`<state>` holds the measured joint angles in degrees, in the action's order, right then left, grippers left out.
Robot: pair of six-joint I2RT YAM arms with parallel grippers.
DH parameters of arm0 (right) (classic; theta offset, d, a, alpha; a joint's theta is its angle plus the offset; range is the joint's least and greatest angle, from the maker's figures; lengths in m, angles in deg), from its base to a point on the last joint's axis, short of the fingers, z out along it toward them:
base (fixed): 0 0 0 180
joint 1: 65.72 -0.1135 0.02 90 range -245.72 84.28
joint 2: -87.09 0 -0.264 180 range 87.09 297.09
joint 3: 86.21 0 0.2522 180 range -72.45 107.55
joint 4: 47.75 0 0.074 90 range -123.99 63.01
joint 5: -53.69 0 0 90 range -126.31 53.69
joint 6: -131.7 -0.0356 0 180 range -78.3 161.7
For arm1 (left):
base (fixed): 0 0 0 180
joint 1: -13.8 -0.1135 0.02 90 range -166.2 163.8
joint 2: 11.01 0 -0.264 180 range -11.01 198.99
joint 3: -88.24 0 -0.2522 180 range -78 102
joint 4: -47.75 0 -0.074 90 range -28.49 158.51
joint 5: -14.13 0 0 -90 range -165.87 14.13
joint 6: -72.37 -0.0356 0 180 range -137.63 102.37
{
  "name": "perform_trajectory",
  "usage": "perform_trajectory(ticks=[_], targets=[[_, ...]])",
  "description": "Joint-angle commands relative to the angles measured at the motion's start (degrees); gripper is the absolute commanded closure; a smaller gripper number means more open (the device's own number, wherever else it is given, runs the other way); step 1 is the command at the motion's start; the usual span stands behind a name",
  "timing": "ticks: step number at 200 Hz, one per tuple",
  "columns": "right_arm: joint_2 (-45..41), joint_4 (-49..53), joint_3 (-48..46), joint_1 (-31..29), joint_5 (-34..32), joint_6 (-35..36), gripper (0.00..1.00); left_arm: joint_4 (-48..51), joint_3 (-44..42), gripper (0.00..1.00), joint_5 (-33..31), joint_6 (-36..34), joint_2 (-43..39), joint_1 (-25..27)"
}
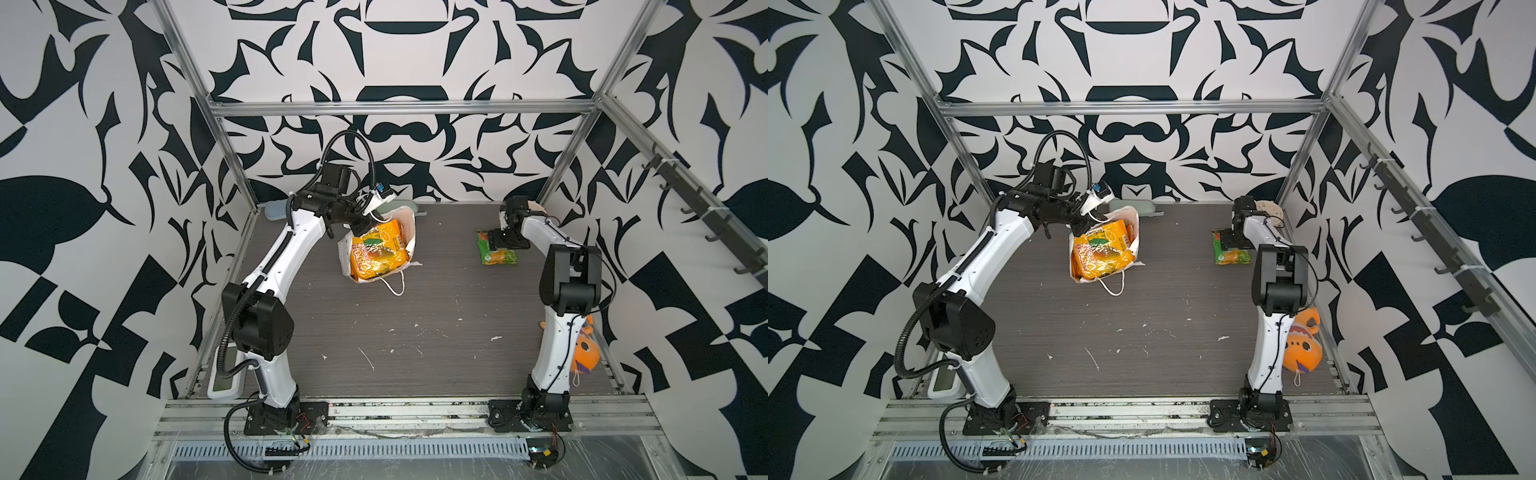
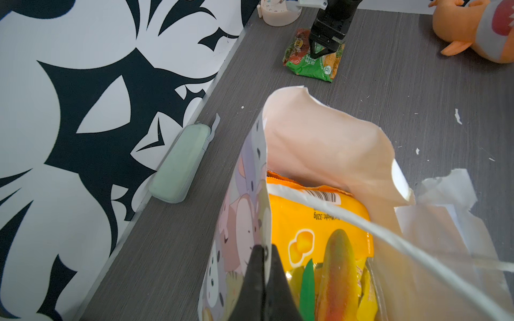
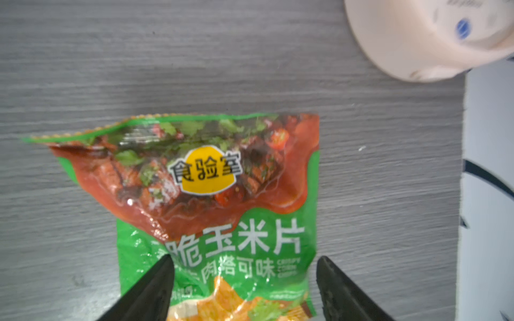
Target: Take the snacks out of the paper bag
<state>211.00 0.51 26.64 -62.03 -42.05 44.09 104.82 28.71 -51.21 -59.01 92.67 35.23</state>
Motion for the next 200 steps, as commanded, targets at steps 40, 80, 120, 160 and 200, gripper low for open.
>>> perform_trajectory(ticks=[40, 80, 120, 160, 200], targets=[[-11.4, 6.9, 3.3, 0.2, 4.8, -6.9, 0.08, 0.0, -0.1, 1.0, 3.2, -0.4, -1.0, 1.9], [-28.6, -2.6, -5.0, -7.6, 21.6, -16.7, 0.24, -0.2, 0.6, 1.0, 2.2, -0.2, 0.0, 2.0], [-38.8, -12.2, -12.2, -26.4, 24.5, -16.9, 0.36, 0.3, 1.8, 1.0, 2.1, -0.3, 1.3, 2.1], [-37.9, -14.5, -12.8, -38.7, 20.2, -17.7, 0.44, 1.0, 3.4, 1.0, 2.2, -0.7, 2.3, 2.0], [-31.6, -13.5, -9.1, -42.1, 11.3, -20.5, 0.45, 0.2, 4.0, 1.0, 3.0, 0.0, 2.8, 2.0]])
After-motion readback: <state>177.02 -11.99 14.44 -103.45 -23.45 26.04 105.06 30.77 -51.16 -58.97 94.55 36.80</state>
